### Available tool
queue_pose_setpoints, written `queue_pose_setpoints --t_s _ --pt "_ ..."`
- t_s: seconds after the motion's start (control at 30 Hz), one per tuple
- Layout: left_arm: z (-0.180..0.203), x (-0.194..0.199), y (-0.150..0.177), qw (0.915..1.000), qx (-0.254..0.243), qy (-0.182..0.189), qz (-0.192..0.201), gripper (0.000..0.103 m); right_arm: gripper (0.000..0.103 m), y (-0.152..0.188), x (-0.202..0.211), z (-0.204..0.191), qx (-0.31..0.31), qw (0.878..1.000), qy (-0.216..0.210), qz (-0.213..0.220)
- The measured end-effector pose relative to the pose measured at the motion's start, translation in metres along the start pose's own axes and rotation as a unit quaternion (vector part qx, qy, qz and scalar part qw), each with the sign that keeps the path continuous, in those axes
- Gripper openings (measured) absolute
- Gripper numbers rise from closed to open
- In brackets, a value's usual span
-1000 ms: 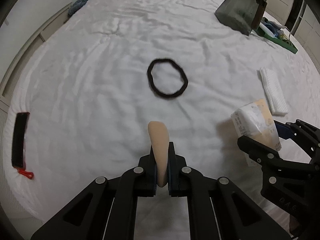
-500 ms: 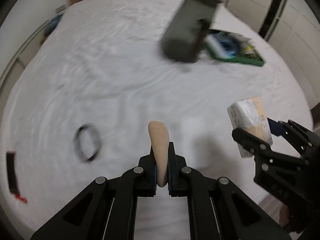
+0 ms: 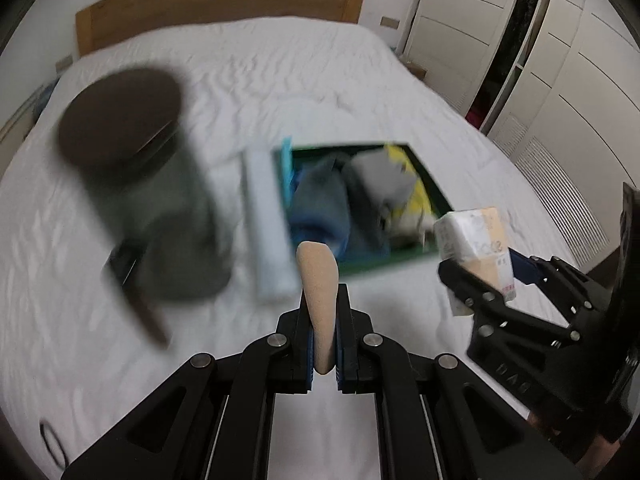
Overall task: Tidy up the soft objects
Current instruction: 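Lift and carry the sponge and tissue pack over the green tray, then lower the sponge and tissue pack into the green tray and open both tools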
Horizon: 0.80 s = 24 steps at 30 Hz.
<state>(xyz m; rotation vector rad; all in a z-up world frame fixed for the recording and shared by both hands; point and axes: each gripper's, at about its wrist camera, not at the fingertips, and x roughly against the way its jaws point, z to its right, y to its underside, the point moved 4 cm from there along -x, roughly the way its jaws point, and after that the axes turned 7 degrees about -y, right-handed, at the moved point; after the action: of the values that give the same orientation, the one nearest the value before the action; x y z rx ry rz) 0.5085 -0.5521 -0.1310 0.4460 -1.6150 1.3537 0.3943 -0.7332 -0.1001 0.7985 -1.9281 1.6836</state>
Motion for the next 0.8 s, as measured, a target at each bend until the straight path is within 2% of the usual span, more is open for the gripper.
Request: queue_pose_setpoints --t_s 0.13,0.3,0.5,0.8 --pt "0.012 -0.034 -0.043 0.9997 0.002 -0.022 0.011 0.006 0.049 -0.026 -0.022 0.022 0.008 1.000 0.004 0.014" --pt "0.010 -0.071 -0.081 0.9981 0.011 -0.057 0.020 0.006 0.049 -0.031 -0.064 0.040 0.005 1.000 -0.004 0.007" --pt "0.005 -0.108 -0.099 0.9967 0.025 -0.076 0.012 0.006 0.049 -0.036 -0.096 0.051 0.000 1.000 -0.011 0.002" --pt "-0.003 -0.134 -0.113 0.9934 0.034 -0.109 0.009 0.006 0.049 -0.047 -0.119 0.058 0.006 1.000 -0.014 0.001"
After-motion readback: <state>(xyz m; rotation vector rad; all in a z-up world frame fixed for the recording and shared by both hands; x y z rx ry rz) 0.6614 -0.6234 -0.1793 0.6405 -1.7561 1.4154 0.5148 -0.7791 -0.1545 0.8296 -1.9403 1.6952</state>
